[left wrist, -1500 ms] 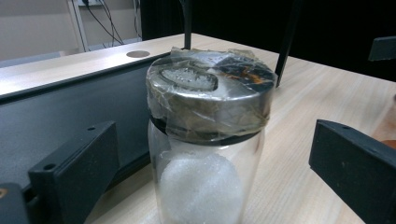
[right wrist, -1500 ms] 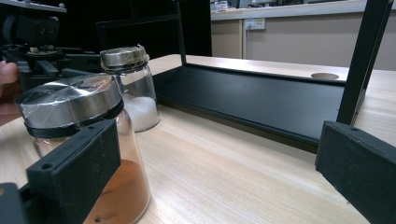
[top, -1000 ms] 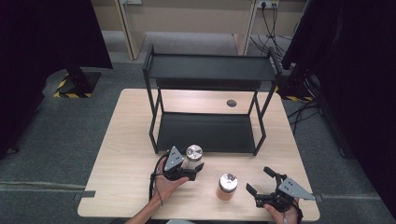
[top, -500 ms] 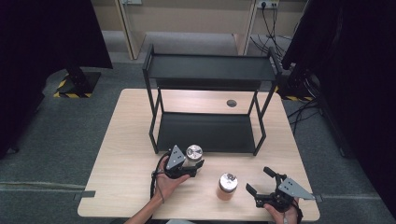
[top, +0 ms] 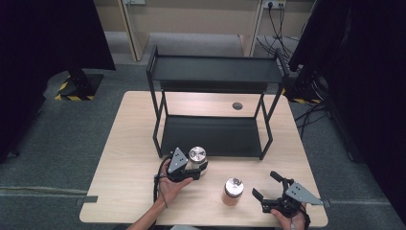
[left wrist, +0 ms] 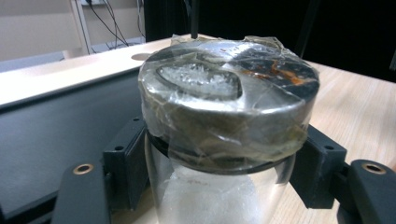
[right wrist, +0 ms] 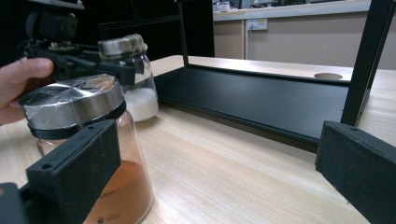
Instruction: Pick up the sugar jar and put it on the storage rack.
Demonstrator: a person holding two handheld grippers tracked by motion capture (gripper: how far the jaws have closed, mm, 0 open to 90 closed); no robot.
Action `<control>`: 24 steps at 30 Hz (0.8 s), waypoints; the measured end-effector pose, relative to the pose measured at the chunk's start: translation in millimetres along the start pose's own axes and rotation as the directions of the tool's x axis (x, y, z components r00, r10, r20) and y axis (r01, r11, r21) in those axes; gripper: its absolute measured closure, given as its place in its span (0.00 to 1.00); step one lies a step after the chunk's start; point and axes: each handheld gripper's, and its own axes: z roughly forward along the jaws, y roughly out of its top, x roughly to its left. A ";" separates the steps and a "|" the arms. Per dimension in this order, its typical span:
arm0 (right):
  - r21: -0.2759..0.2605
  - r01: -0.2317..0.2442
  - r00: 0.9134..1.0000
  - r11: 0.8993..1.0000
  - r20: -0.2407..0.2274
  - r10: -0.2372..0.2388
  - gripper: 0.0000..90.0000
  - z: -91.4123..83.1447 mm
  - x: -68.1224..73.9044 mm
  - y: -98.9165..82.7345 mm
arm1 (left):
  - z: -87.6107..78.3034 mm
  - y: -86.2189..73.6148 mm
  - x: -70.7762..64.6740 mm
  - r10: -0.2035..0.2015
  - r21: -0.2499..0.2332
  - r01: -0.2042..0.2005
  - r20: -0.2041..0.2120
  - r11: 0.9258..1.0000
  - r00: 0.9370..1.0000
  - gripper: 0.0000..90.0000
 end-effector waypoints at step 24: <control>0.000 -0.002 1.000 1.000 0.001 0.002 0.00 0.2 0.2 -0.3 | -34.9 59.6 -1.7 0.018 -0.028 -0.018 0.019 0.999 1.000 0.34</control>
